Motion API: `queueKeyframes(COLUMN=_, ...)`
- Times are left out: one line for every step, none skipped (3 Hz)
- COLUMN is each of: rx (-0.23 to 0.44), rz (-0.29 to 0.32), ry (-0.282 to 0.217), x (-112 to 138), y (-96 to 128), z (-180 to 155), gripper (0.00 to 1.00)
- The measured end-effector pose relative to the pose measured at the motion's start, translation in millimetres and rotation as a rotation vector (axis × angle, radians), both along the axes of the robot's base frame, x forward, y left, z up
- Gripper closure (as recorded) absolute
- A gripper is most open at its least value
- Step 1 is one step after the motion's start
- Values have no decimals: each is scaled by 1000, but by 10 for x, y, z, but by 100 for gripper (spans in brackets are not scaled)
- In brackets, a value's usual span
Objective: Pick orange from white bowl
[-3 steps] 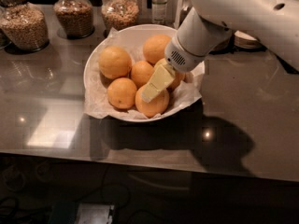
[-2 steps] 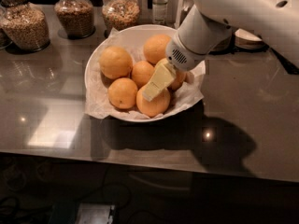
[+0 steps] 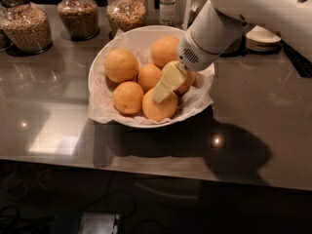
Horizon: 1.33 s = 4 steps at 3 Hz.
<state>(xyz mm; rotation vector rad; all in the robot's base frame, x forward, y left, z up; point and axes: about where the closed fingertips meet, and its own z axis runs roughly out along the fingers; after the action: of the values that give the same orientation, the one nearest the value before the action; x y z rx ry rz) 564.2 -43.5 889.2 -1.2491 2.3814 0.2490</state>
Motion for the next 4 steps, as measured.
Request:
queueKeyframes(rx=0, rz=0, ry=0, x=2, y=0, z=38, gripper=100)
queueKeyframes(rx=0, rz=0, ry=0, x=2, y=0, z=77, gripper=100)
queueKeyframes(rx=0, rz=0, ry=0, x=2, y=0, z=112, gripper=100)
queueKeyframes(rx=0, rz=0, ry=0, x=2, y=0, z=163, gripper=100)
